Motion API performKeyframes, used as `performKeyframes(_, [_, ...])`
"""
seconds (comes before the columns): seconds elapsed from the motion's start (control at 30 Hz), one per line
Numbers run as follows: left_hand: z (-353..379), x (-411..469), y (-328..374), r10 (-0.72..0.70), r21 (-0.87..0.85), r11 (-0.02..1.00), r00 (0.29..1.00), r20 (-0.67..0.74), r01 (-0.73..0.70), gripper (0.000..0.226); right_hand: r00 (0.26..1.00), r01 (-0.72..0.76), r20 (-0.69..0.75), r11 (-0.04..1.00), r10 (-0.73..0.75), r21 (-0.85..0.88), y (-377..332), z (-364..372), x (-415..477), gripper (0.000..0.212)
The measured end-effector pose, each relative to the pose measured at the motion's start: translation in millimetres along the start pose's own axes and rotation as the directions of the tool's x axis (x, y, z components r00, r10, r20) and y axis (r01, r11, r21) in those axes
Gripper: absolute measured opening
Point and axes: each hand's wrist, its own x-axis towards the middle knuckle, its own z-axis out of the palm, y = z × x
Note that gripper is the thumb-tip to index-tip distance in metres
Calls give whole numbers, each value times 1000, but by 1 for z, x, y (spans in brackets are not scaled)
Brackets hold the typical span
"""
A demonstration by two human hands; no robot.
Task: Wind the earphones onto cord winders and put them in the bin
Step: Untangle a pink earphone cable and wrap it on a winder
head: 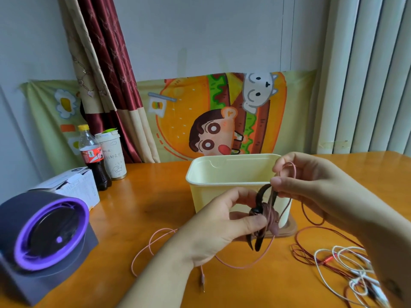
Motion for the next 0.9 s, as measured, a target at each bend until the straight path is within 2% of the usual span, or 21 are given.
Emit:
performKeyframes(0.13, [0,-2,5,22,-69,997,998,65,-17,29,997,52,59,998,-54,42,0,-7,-1,45])
performKeyframes(0.23, [0,-3,7,37,-105,994,995,89,-27,28,996,43,70,985,-55,167,3,-8,1,44])
performKeyframes(0.43, [1,-3,7,50,-130,991,994,92,-38,23,992,-45,124,938,2,344,11,-13,3,42])
performKeyframes(0.57, [3,-2,6,60,-117,992,992,111,-47,22,988,-89,154,908,27,410,13,-12,5,41])
performKeyframes(0.7, [5,-1,4,80,-90,993,991,104,-71,27,976,-196,170,886,135,421,19,2,7,36])
performKeyframes(0.8, [5,2,1,100,-95,991,995,4,-99,31,976,-217,81,890,201,402,18,18,7,21])
performKeyframes(0.9, [0,7,-2,109,-98,988,985,-136,-123,43,986,-111,-95,962,139,250,20,28,8,21])
